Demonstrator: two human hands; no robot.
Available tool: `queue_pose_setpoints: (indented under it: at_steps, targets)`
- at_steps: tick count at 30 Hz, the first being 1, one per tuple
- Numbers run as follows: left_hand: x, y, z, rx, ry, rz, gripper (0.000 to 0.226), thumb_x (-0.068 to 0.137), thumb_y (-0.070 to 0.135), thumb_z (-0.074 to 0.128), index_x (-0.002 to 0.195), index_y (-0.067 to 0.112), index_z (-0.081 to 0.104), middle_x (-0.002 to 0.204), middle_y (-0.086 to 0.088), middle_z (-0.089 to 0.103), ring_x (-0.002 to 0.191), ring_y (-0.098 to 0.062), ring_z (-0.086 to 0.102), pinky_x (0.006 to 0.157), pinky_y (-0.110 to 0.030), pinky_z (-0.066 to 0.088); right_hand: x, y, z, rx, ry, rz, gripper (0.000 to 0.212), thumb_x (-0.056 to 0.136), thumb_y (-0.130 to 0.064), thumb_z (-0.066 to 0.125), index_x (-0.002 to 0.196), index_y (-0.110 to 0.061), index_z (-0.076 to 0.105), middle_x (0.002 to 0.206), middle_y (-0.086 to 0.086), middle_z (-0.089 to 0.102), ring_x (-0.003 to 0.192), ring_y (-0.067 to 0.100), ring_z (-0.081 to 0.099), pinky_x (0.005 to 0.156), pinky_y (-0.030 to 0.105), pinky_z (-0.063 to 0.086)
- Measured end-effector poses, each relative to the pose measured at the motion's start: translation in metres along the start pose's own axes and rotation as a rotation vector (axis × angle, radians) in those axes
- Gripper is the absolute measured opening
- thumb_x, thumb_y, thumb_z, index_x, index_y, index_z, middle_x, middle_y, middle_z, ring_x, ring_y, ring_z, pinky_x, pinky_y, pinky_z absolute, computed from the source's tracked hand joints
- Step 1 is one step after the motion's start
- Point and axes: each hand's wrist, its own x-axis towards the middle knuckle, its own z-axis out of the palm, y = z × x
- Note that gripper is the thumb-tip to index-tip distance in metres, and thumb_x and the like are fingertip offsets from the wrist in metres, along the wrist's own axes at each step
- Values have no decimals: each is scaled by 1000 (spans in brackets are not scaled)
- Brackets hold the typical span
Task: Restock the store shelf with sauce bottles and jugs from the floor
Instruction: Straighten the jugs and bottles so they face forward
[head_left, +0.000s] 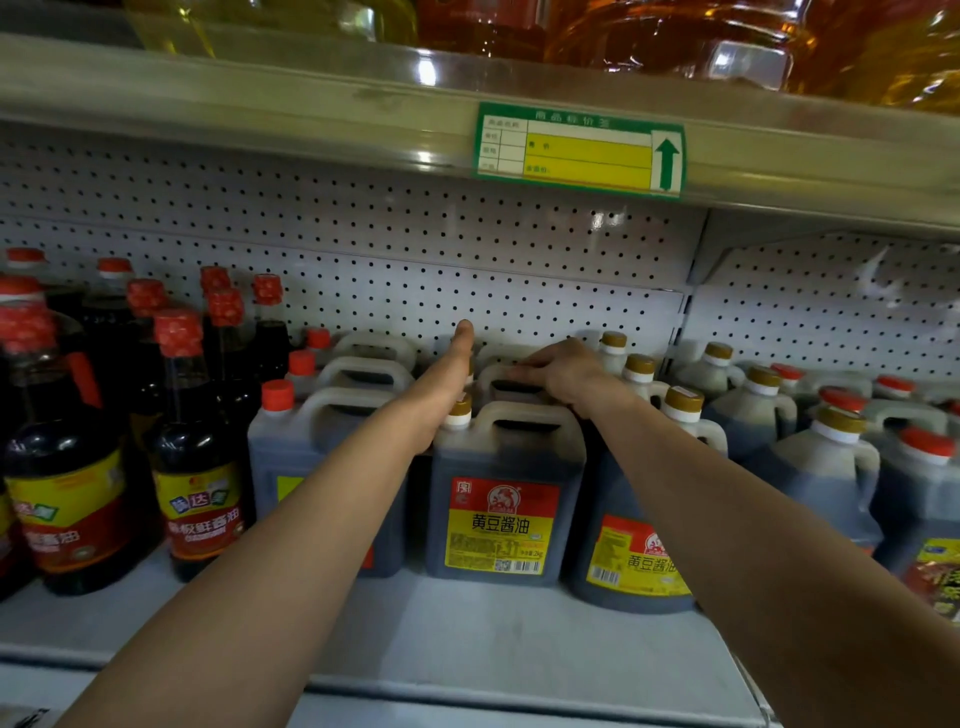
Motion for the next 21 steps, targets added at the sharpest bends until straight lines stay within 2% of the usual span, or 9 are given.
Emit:
queue_pose_setpoints:
  at_steps: [5,10,14,16,18,21]
  targets:
    - [3,1,0,17,4,-6,76,97,72,17,153,23,34,153,-10,43,138,-24,42,116,-42,25,-7,-2,-1,1,6,-14,42,83,-43,80,118,-19,75,117,2,73,106,18,66,87,25,48]
    - [-2,3,2,41,18,9,73,99,68,18,156,23,27,157,-9,37,141,-24,39,116,-42,22,-10,-4,-1,-44,13,-13,45,84,-49,78,117,-19,76,114,4,74,104,19,67,90,29,53]
    - [-6,-6,1,-25,34,38,75,95,74,19,149,28,41,152,-9,45,138,-24,43,118,-46,26,-16,-4,0,8,34,-12,45,87,-45,76,119,-14,74,116,4,72,104,20,66,93,32,54]
    - [-11,-17,2,-42,80,77,73,94,75,20,147,32,45,151,-5,47,137,-24,44,116,-44,29,-22,-2,0,82,136,-36,40,89,-40,75,121,-16,73,124,4,71,112,20,65,102,35,52]
    - [-17,-32,6,-11,150,127,66,98,70,19,150,34,40,154,-2,43,140,-25,40,112,-41,29,-37,-1,0,189,215,-84,35,90,-36,75,120,-17,74,122,-1,72,114,15,65,105,31,50]
    - [-28,-53,14,18,216,213,56,104,57,22,145,25,43,150,-3,45,137,-23,41,98,-28,31,-65,4,8,336,146,-106,28,88,-32,78,113,-19,77,108,-7,73,103,6,65,98,21,49]
